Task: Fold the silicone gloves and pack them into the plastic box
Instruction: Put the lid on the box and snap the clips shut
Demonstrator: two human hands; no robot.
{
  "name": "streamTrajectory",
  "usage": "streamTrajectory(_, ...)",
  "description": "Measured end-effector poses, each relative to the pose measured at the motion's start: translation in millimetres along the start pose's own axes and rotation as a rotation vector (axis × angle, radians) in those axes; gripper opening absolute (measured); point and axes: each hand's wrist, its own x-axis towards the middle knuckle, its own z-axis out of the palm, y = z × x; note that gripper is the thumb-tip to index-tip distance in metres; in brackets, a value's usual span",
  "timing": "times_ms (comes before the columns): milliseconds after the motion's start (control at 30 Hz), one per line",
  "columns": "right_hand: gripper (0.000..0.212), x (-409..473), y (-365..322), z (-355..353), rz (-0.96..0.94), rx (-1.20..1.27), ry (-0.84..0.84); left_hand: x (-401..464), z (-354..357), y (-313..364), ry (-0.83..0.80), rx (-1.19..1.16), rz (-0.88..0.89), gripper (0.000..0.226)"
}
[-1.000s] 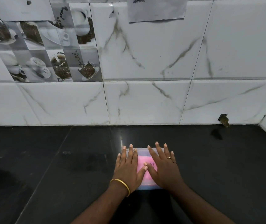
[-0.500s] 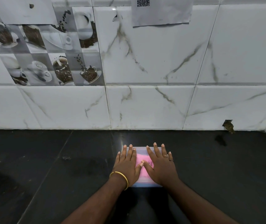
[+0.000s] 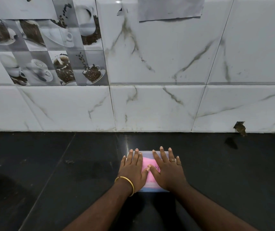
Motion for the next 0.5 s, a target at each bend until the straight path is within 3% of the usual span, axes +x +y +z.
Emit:
streamTrajectory(133,0.075,0,-1,-1,0.007,0.011,-0.012,-6,-4,-5,0.061,-0.063,0.045,0.065)
streamTrajectory(233,0.073,-3,-3,-8,0.009,0.009,-0.026,-14,-4,-13,0.244,-0.577,0.055,0.057)
streamTrajectory(300,0.07,-6,-7,-12,0.017,-0.016,-0.033,-20,-3,-19,0.266,-0.953,-0.164,0.065)
streamTrajectory(400,0.066,-5,-24,-21,0.042,0.005,-0.041,-26,0,-22,0.086,-1.308,-0.512,0.073)
streamTrajectory(500,0.065,-2,-50,-25,0.005,0.093,-0.054,-23,-1,-26,-0.098,-1.533,-0.582,0.045)
